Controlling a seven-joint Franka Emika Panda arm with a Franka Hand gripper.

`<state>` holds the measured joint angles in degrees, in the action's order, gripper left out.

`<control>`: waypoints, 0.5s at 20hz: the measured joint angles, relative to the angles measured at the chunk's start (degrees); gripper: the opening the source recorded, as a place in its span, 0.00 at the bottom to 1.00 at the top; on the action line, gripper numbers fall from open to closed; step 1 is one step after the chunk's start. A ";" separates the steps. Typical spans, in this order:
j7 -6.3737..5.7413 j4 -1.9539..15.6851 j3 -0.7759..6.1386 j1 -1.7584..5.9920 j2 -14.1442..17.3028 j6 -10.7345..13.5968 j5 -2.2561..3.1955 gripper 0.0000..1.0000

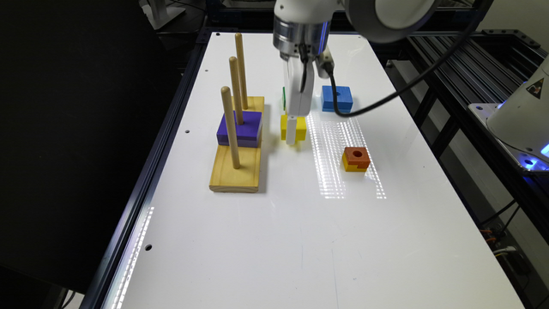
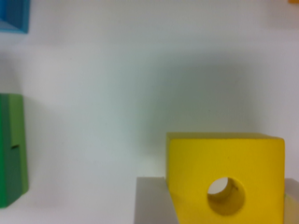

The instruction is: Pick up yellow block.

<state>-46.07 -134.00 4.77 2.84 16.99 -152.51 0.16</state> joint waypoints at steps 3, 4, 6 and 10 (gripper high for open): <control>0.00 -0.08 0.04 0.00 -2.06 2.28 0.00 0.00; 0.00 -0.12 0.05 0.00 -2.41 2.60 0.00 0.00; 0.00 -0.09 0.07 0.00 -3.28 3.33 0.00 0.00; 0.00 -0.11 0.12 0.00 -7.27 7.21 -0.02 0.00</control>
<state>-46.07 -134.11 4.89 2.84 9.72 -145.31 0.14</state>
